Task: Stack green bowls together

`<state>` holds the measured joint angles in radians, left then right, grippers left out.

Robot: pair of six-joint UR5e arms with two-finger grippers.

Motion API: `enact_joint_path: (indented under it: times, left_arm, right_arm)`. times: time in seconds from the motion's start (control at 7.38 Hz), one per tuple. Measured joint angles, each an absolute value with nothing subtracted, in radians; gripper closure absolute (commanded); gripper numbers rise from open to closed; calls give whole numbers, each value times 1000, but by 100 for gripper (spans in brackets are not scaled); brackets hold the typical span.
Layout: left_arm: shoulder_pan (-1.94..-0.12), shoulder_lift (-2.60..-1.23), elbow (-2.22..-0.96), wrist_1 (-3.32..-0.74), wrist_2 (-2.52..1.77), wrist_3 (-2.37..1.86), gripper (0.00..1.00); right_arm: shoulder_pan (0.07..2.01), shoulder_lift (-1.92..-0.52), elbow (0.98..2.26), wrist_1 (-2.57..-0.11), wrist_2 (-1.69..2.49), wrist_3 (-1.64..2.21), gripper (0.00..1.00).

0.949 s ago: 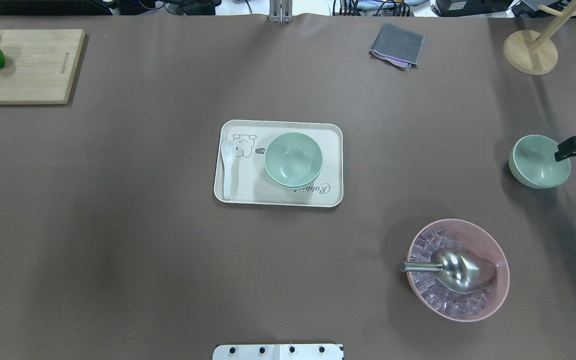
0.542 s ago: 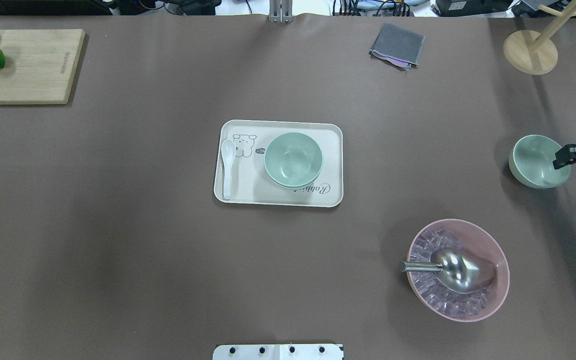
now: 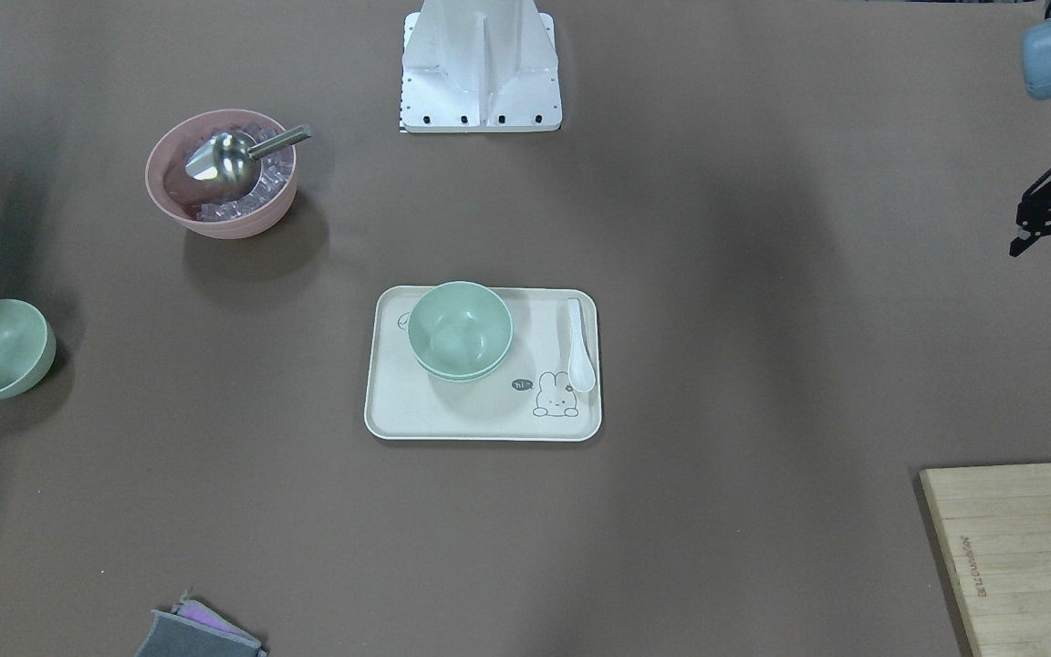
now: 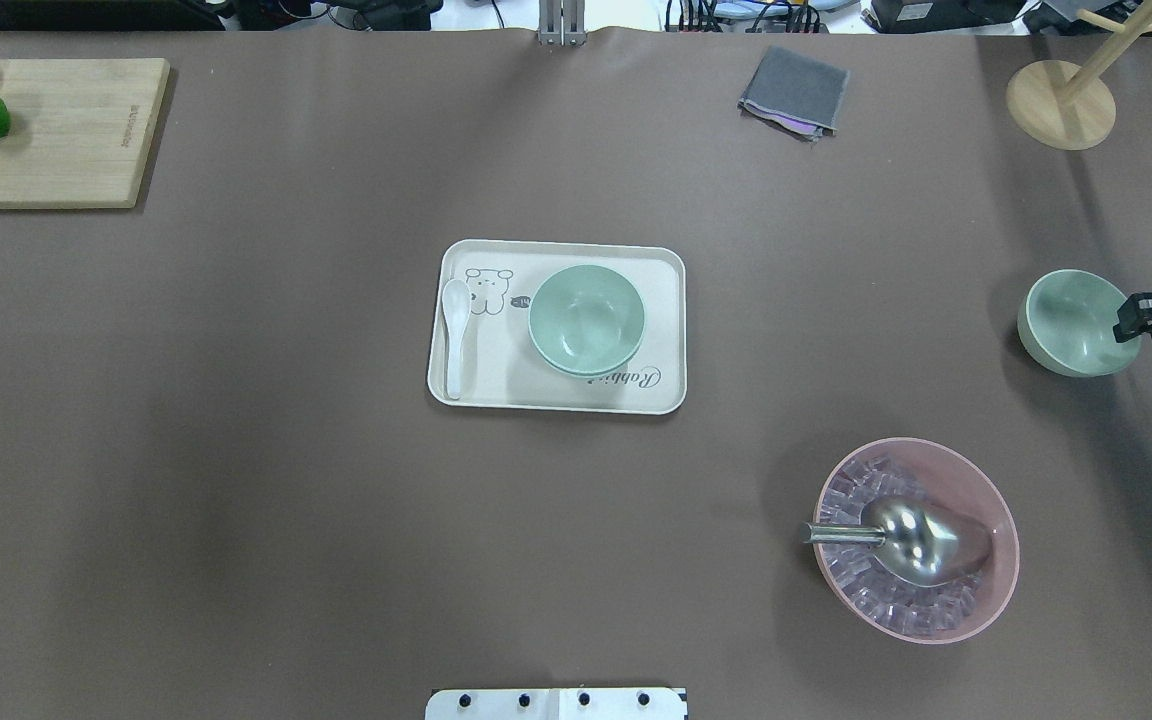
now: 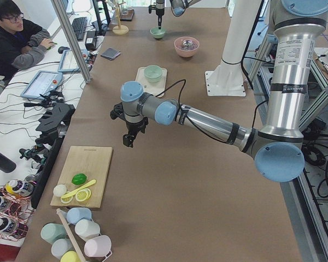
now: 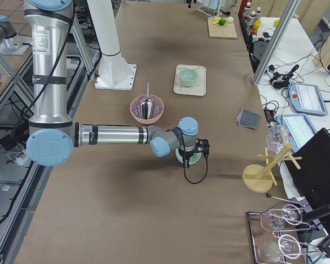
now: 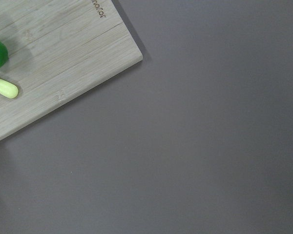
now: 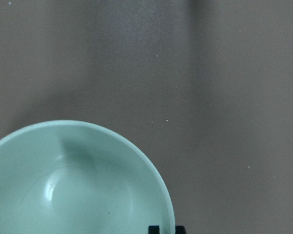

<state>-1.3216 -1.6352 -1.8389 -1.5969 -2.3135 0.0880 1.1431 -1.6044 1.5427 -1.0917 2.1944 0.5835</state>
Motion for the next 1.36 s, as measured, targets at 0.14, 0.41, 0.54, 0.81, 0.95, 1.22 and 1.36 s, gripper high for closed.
enact_joint_path:
  times: [0.14,0.41,0.54,0.81,0.95,1.22,1.36]
  left_arm:
    - [-1323,-1635,-1840,-1597,-2314,88,2]
    - [-1324,-1635,-1840,-1597,-2314,89,2]
    - [-1324,-1634,-1839,-1597,-2314,90,2]
    - [-1338,-1613,-1837,-1597,-2314,94,2]
    - [-1360,-1596,-1829,-1596,-2312,96,2]
    - [-1417,-1574,-1786,-1595,-2299,96,2]
    - [-1474,-1568,-1771,-1592,-2302,99,2]
  right_arm:
    - [1144,-1604,1550,-1084,2195,584,100]
    - [1166,-1587,1596,-1069,2229,593,100]
    - [1181,-1563,1618,-1074,2266,621,100]
    - [1192,-1472,1678,-1155,2311,743,100]
    - [1188,-1425,1727,-1239,2317,787,100]
    - [1161,-1330,1834,-1431,2317,872,100]
    - [1136,-1278,1859,-1489,2312,930,100]
